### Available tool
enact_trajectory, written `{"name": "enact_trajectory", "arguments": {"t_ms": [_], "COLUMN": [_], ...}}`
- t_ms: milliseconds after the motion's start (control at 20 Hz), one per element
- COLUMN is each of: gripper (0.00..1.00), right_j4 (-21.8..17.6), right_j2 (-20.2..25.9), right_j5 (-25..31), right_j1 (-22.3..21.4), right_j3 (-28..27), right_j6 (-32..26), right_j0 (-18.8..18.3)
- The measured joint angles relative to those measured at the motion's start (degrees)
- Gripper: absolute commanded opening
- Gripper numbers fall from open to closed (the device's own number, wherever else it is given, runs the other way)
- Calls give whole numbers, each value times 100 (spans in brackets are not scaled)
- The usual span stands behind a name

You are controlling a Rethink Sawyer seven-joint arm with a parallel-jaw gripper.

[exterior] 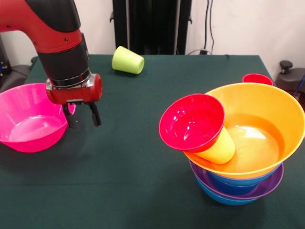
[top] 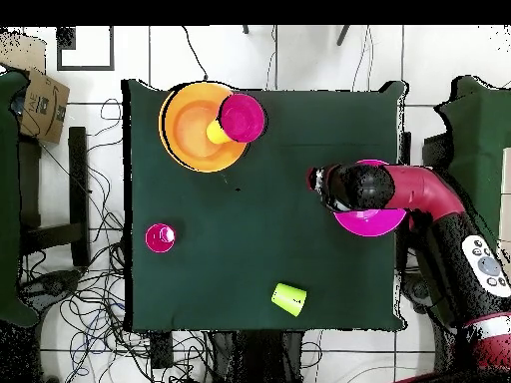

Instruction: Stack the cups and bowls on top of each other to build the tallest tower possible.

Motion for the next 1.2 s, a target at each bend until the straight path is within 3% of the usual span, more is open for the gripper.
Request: {"name": "enact_trajectory", "arguments": {"t_ms": [600,1200], "gripper": [100,100], "right_j4": [63,56], "right_j2": [-1,-86], "right_j5": [1,1], "right_j1": [-497,-586], "right_j3": [-6,-6], "right_j6": [0,0], "right_j0": [-248,-356]}}
